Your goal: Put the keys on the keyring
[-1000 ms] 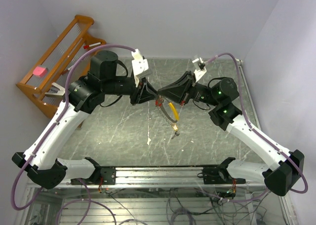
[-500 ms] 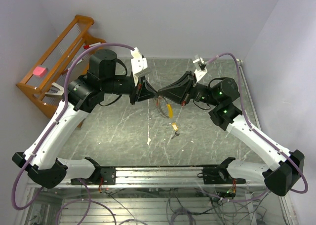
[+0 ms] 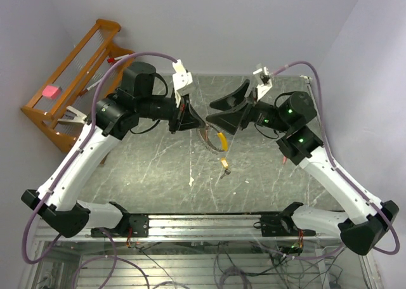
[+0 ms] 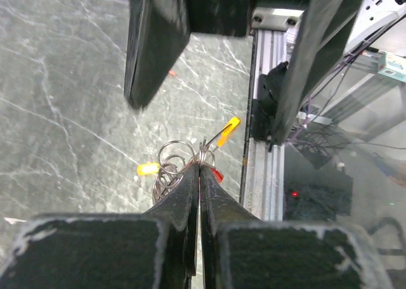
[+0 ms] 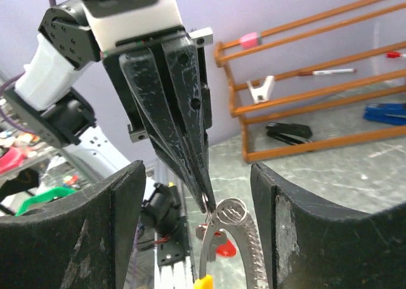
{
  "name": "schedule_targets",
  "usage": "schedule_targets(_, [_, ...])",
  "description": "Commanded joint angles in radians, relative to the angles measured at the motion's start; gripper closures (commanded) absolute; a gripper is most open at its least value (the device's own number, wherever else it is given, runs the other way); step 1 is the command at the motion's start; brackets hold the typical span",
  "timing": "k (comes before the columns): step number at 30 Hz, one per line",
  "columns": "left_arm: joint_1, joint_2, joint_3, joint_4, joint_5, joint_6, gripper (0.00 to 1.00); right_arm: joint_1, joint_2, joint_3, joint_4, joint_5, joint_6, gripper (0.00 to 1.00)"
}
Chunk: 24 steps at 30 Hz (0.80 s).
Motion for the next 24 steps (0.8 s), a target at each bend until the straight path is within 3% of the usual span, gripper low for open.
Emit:
schedule_targets(1, [0.03, 0.027, -0.026, 0.009, 0.082, -0.118, 0.93, -0.048, -0.059, 0.064, -0.201, 0.056, -0.108, 0.33])
schedule_targets(7, [0.083, 0.081, -0.101, 0.032, 0.174, -0.296, 0.93, -0.1, -0.068, 0.105, -0.492, 0.128, -0.177, 0.32])
schedule_targets(17, [0.171, 0.136, -0.324, 0.218, 0.221, -0.693, 0.93, -0.108, 0.0, 0.051, -0.629, 0.062, -0.121, 0.36])
schedule_targets(24, [0.205, 0.169, -0.363, 0.237, 0.223, -0.78, 0.93, -0.108, 0.031, 0.044, -0.709, 0.019, -0.094, 0.41])
